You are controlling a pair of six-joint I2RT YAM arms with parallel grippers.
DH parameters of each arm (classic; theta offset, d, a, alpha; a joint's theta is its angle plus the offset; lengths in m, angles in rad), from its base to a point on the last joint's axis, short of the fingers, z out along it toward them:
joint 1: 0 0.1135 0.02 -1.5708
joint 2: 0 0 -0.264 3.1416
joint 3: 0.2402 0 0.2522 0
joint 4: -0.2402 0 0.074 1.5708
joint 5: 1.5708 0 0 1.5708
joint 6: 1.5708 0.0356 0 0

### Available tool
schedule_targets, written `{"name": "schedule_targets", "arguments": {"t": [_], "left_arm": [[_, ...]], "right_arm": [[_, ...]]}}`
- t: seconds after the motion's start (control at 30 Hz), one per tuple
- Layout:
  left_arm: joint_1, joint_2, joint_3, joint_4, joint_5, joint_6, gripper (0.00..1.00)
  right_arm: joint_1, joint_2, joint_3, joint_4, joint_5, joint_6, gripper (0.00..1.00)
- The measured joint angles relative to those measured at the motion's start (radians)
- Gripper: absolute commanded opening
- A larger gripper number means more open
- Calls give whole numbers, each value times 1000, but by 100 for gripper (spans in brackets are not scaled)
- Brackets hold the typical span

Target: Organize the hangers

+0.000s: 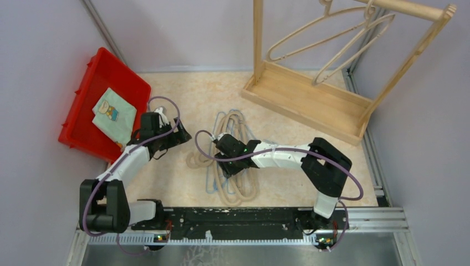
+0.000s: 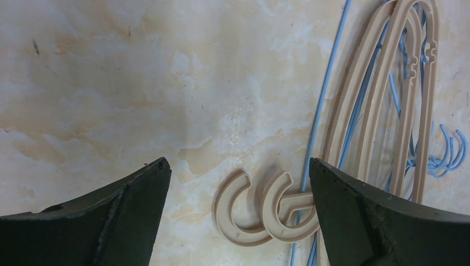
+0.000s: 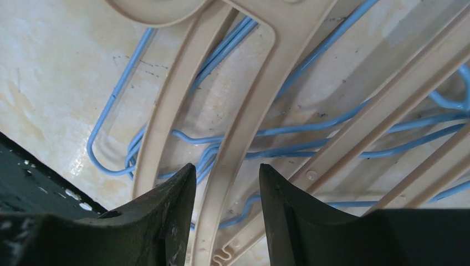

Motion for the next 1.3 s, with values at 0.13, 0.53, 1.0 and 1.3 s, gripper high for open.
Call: {"name": "schedule_targets", "arguments": {"t": [0.13, 0.53, 1.0, 1.3], "left_arm": [[0, 0, 0, 0, 6, 0, 100], [0, -23, -1, 1, 8, -9, 100], [0, -85, -19, 3, 16, -23, 100], [0, -103, -20, 3, 23, -22, 100]], "right_arm": [[2, 13, -4, 0, -5, -3, 36], [3, -21, -101, 22, -19, 24, 8], [3, -319, -98, -112, 87, 84, 0], [3, -508, 119, -186, 182, 175, 0]]}}
